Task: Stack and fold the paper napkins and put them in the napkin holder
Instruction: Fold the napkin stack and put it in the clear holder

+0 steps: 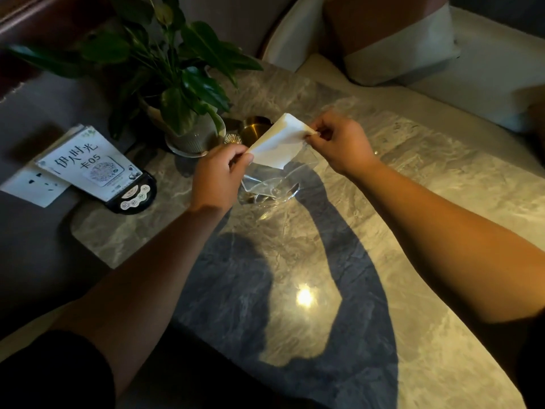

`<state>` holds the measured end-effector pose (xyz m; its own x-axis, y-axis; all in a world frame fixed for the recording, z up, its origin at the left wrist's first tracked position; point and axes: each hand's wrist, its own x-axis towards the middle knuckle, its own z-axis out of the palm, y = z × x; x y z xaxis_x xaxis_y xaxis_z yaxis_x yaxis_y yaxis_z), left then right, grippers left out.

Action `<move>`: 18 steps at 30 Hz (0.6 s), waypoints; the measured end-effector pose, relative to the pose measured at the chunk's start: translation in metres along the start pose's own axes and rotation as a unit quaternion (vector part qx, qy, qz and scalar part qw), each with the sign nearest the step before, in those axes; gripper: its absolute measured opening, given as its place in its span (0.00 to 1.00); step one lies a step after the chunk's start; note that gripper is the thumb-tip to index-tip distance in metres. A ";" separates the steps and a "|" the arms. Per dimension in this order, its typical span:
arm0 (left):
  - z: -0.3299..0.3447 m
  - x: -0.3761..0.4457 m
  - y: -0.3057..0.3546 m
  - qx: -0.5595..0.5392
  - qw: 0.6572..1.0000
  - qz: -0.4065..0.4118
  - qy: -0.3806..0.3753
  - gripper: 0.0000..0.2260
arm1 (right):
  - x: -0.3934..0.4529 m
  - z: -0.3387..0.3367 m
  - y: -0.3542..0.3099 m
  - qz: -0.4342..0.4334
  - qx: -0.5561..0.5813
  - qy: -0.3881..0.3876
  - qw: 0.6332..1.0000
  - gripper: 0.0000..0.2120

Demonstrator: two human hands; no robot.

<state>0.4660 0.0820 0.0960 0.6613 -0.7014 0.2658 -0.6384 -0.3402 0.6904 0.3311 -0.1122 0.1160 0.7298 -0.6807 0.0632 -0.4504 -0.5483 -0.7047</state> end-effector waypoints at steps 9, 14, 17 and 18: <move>0.021 -0.006 -0.030 0.069 0.995 -0.006 -0.068 0.11 | 0.005 0.020 0.023 0.002 -0.056 -0.049 0.997 0.06; 0.024 -0.002 -0.032 0.089 0.990 -0.033 -0.103 0.11 | 0.014 0.026 0.028 0.001 -0.123 -0.077 0.989 0.09; 0.026 -0.001 -0.033 0.095 0.988 -0.046 -0.112 0.10 | 0.017 0.027 0.028 -0.009 -0.162 -0.092 0.982 0.09; 0.026 -0.001 -0.032 0.098 0.987 -0.052 -0.114 0.10 | 0.017 0.027 0.028 -0.011 -0.169 -0.095 0.981 0.10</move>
<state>0.4755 0.0770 0.0562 0.6363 -0.7710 0.0260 -0.6497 -0.5174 0.5570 0.3454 -0.1260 0.0780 0.8091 -0.5822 -0.0798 -0.5555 -0.7134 -0.4272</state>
